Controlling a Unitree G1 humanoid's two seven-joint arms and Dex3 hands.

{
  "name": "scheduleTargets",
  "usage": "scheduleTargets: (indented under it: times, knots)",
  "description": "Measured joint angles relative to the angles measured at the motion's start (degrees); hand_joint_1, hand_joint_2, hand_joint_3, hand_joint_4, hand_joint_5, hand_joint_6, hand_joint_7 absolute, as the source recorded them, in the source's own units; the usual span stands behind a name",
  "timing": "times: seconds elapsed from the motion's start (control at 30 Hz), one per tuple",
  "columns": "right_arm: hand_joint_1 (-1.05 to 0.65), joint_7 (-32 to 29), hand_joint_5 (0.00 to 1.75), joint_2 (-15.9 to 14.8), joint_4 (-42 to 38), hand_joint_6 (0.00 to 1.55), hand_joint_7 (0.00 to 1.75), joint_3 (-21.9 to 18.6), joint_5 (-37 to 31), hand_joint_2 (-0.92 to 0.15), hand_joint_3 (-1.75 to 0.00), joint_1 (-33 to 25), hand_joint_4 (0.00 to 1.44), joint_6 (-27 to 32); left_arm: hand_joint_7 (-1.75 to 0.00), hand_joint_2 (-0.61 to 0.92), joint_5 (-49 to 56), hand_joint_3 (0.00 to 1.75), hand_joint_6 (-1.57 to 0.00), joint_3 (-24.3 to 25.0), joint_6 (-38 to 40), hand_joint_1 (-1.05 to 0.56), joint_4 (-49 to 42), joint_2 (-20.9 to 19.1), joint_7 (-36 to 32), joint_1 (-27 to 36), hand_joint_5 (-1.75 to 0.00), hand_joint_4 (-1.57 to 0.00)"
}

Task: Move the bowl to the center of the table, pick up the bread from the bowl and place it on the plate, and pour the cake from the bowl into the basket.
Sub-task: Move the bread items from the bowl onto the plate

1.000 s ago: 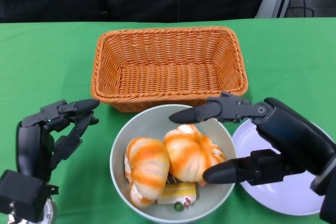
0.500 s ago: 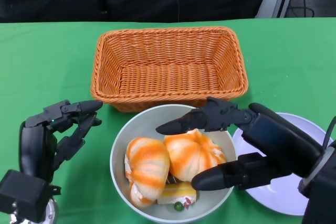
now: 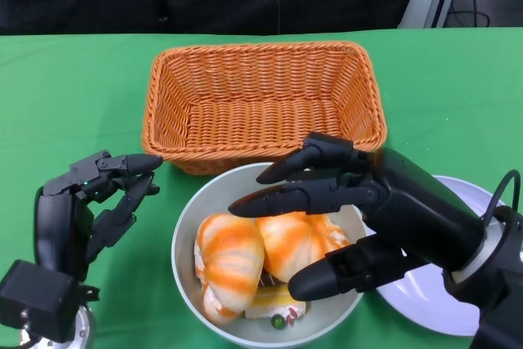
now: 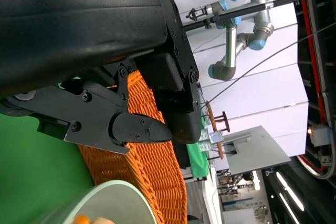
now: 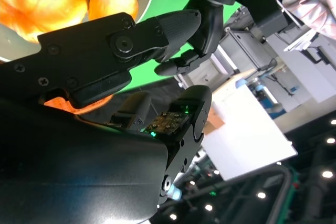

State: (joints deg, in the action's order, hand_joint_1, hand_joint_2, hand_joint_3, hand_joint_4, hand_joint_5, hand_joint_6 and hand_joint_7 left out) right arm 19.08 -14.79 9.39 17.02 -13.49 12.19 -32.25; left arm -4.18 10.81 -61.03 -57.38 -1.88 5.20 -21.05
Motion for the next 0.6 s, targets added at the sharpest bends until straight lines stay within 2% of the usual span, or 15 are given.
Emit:
scheduleTargets:
  times: [0.27, 0.43, 0.6]
  knots:
    - [-0.81, -1.1, 0.73, 0.6, -7.3, 0.69, 0.16, 0.2, -0.7, -0.91, 0.0, 2.2, 0.58, -8.3, -0.53, 0.92, -0.1, 0.25, -1.02, -0.2, 0.0, -0.24, -0.1, 0.2, 0.2, 0.0, -1.29, -0.73]
    - [-0.79, -1.1, 0.74, 1.7, -11.6, 0.7, 0.16, 0.7, 0.1, -0.9, 0.0, 3.3, 0.6, -12.4, -0.54, 0.92, -0.5, 0.24, -1.01, -0.2, 0.4, -0.26, -0.1, 0.6, 0.3, -0.1, -1.31, -0.73]
    - [-0.77, -1.1, 0.77, 3.3, -19.5, 0.68, 0.16, 2.0, 1.8, -0.91, 0.0, 6.3, 0.58, -18.6, -0.58, 0.92, -0.9, 0.26, -1.0, -0.2, 1.0, -0.24, 0.0, 0.8, 1.2, -0.3, -1.36, -0.7]
